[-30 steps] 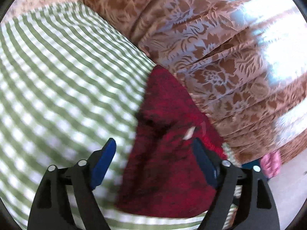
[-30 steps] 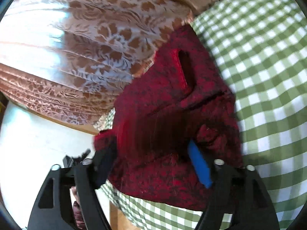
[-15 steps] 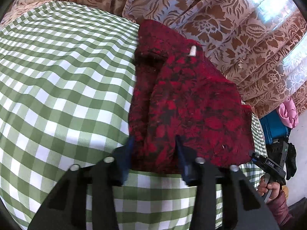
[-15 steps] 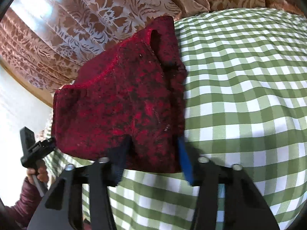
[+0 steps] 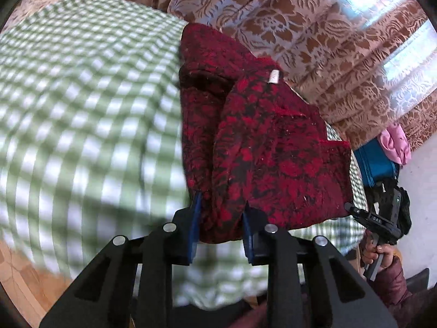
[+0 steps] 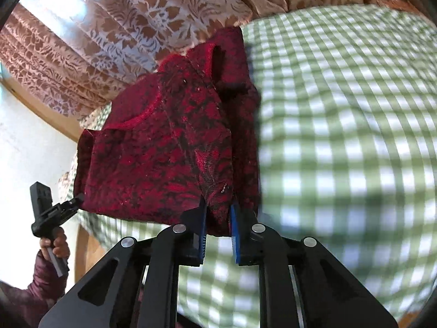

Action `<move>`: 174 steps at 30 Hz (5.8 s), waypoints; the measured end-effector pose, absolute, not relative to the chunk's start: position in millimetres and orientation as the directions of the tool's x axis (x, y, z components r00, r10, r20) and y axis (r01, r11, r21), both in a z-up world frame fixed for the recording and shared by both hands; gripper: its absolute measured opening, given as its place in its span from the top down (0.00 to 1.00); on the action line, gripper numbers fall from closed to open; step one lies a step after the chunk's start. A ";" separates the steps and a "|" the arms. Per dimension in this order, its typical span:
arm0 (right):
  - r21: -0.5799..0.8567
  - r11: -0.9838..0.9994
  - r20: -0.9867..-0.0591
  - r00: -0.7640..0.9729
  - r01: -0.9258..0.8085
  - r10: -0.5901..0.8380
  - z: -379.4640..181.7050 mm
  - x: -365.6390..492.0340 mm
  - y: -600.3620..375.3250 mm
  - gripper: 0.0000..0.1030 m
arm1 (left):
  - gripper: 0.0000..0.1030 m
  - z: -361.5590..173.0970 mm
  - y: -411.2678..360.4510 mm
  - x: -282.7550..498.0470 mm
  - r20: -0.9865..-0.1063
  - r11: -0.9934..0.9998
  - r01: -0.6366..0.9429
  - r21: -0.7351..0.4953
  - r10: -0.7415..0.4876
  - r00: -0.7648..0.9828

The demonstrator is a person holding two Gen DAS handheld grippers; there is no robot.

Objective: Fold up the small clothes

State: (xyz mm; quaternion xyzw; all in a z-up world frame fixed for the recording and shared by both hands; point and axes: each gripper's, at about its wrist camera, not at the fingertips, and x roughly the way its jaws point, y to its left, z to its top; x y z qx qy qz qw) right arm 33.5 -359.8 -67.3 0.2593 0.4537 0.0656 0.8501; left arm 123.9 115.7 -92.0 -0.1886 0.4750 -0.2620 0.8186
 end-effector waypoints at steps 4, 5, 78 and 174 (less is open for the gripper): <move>0.501 0.857 -0.760 0.536 0.125 0.366 -78.1 -0.5 -360.8 0.87 | 0.73 -99.2 118.6 90.3 -0.696 0.795 0.236 -0.559 -0.604 0.389; 0.495 0.860 -0.766 0.528 0.121 0.366 -78.6 -5.6 -359.3 0.87 | 0.71 -96.9 117.8 86.3 -0.705 0.807 0.240 -0.540 -0.589 0.395; 0.126 0.959 -0.768 0.637 0.254 -0.068 -40.9 278.7 -359.4 0.65 | 0.51 -50.0 14.9 338.7 -0.743 0.981 0.188 -0.039 -0.155 0.651; 0.324 0.923 -0.752 0.648 0.205 0.120 -27.1 184.0 -366.1 0.49 | 0.40 -36.8 61.0 224.4 -0.689 0.968 0.233 -0.089 -0.229 0.688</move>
